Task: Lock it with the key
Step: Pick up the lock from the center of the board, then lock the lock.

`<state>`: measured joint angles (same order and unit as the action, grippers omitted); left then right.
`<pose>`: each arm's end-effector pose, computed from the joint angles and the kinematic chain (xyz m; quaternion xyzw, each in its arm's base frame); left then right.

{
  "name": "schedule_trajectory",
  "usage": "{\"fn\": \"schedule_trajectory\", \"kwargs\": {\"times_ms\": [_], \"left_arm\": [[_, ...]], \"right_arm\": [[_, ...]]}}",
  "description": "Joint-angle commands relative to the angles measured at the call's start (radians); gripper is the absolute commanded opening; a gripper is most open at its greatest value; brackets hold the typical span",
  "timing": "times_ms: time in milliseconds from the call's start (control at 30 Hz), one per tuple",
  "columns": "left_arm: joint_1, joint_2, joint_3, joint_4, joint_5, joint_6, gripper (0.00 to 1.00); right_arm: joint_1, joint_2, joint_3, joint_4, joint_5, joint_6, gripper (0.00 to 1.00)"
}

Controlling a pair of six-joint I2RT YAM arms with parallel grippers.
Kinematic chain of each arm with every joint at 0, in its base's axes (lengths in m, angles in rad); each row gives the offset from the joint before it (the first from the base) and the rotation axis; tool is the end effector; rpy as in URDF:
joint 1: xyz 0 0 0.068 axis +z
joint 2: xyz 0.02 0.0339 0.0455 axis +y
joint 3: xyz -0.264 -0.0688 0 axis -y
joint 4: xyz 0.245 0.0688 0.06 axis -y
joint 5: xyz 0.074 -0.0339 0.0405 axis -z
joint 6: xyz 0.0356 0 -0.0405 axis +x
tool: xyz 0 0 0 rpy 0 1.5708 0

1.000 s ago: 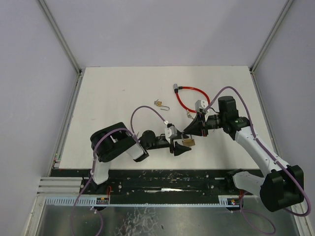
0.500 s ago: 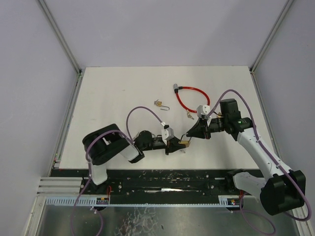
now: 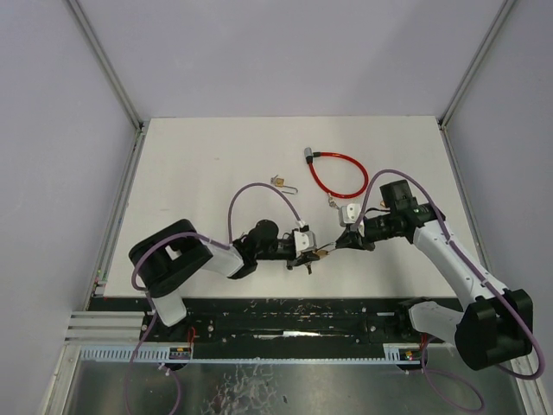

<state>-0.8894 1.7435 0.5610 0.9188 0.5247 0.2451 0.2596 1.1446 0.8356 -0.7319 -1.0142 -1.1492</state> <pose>0.1845 -0.2558 0.1422 0.5450 0.5619 -0.3812 0.4918 0.1946 0.0830 0.2565 -0.6432 0.5605 0.3246 0.4083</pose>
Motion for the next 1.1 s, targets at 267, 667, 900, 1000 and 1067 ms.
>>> {"fn": "schedule_trajectory", "kwargs": {"times_ms": [267, 667, 900, 1000, 1067], "left_arm": [[0.011, 0.085, 0.022, 0.089, 0.051, 0.036, 0.0], [0.01, 0.144, 0.06, 0.051, 0.1, 0.058, 0.0], [0.01, 0.161, 0.087, 0.0, 0.108, 0.076, 0.0], [0.009, 0.165, 0.089, -0.008, 0.11, 0.079, 0.0], [0.009, 0.166, 0.093, -0.015, 0.112, 0.081, 0.0]], "right_arm": [[0.05, 0.071, -0.051, -0.007, 0.164, -0.118, 0.0], [0.053, 0.145, -0.03, -0.084, 0.153, -0.196, 0.0], [0.076, 0.158, -0.043, -0.031, 0.183, -0.157, 0.0], [0.083, 0.17, -0.044, 0.0, 0.214, -0.126, 0.0], [0.089, 0.178, -0.048, 0.028, 0.245, -0.105, 0.0]]}}
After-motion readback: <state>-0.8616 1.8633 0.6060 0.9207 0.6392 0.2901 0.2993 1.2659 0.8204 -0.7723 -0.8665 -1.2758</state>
